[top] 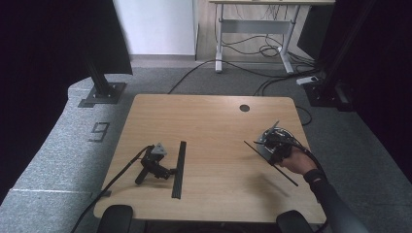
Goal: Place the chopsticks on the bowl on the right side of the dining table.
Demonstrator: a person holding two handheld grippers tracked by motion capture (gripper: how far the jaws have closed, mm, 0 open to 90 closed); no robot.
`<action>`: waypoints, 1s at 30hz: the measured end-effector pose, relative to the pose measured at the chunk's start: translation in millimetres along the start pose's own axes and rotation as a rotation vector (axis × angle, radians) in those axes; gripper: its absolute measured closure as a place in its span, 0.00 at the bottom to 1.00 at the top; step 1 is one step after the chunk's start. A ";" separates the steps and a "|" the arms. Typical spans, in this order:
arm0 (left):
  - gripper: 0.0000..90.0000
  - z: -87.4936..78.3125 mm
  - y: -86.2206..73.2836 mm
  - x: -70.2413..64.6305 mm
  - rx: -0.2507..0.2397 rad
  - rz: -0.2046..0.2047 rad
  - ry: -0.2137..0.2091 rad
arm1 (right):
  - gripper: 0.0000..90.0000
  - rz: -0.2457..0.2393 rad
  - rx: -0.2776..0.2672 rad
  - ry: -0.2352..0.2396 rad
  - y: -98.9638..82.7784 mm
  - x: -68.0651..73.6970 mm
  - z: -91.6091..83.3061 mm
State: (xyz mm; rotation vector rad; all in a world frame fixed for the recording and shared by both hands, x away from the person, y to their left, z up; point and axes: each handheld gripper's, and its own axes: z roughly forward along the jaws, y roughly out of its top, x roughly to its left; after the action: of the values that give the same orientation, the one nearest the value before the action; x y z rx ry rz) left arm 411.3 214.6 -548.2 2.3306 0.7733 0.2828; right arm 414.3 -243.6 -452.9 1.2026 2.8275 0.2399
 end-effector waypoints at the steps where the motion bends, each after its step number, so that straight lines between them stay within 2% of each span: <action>1: 0.00 0.0 0.0 0.0 0.000 0.000 0.000 | 0.95 -0.003 -0.006 -0.001 1.0 -0.1 -2.3; 9: 0.00 0.0 0.0 0.0 0.000 0.000 0.000 | 0.95 0.008 -0.039 0.016 5.6 -1.7 -20.5; 15: 0.00 0.0 0.0 0.0 0.000 0.001 0.000 | 0.95 0.019 -0.051 0.012 7.9 -4.2 -29.2; 23: 0.00 0.0 0.1 0.0 0.000 0.000 0.001 | 0.95 0.048 -0.045 -0.019 12.5 -19.1 -31.5; 30: 0.00 0.0 0.0 0.0 0.000 -0.001 -0.001 | 0.95 0.080 -0.043 -0.040 15.5 -33.7 -26.7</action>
State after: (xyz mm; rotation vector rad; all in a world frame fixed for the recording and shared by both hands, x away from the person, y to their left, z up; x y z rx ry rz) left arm 411.3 214.5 -548.2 2.3305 0.7739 0.2819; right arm 445.6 -260.5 -424.2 1.2981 2.7295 0.2767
